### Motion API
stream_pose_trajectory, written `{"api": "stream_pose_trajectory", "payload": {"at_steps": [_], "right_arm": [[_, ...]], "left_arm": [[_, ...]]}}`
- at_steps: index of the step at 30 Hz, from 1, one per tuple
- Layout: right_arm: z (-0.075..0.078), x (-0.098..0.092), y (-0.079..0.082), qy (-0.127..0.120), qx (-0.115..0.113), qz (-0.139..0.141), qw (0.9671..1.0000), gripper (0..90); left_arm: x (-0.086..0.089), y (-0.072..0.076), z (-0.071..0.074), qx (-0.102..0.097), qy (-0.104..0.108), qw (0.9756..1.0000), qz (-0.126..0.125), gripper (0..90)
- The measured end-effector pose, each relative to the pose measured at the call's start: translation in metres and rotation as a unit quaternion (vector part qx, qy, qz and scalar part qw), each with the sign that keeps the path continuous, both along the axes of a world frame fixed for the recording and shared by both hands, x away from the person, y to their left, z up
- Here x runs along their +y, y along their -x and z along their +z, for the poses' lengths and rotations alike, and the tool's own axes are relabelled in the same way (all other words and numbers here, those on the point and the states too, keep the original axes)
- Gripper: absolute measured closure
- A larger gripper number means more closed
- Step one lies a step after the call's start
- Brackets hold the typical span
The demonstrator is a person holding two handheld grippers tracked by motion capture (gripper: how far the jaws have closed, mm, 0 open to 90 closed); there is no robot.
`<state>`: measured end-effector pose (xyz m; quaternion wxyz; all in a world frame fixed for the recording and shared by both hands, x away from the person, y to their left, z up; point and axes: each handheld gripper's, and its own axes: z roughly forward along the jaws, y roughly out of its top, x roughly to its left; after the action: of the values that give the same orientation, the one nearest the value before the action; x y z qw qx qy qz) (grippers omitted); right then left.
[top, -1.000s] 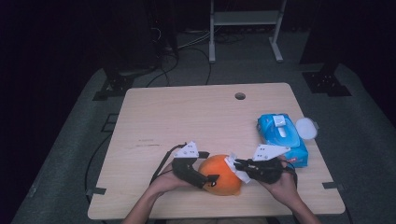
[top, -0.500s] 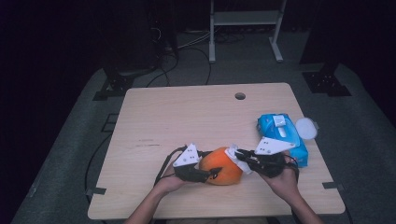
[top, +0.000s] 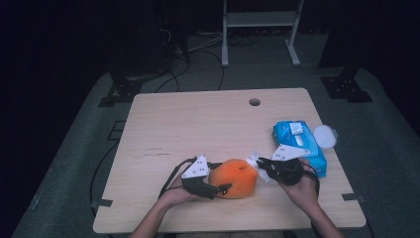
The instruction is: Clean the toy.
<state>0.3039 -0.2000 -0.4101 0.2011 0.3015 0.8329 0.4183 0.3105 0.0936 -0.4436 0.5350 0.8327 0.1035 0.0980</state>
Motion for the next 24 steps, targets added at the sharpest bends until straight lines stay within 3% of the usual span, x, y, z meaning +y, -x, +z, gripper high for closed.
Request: {"api": "stream_pose_trajectory", "payload": {"at_steps": [7, 17, 18, 24], "right_arm": [[0.012, 0.006, 0.012, -0.015, -0.004, 0.03, 0.9994, 79.6], [0.024, 0.003, 0.019, -0.02, 0.015, 0.074, 0.9969, 72.2], [0.026, 0.003, 0.019, -0.028, 0.023, 0.087, 0.9955, 70.1], [0.022, 0.005, 0.017, -0.044, 0.043, 0.1, 0.9931, 66.3]], "left_arm": [[-0.002, 0.002, 0.001, -0.007, -0.008, 0.9999, -0.005, 26.6], [-0.004, 0.004, 0.002, -0.006, -0.009, 0.9999, -0.008, 25.5], [-0.004, 0.004, 0.001, -0.004, -0.009, 0.9999, -0.008, 25.5], [-0.005, 0.004, 0.002, -0.007, -0.014, 0.9998, -0.015, 25.8]]}}
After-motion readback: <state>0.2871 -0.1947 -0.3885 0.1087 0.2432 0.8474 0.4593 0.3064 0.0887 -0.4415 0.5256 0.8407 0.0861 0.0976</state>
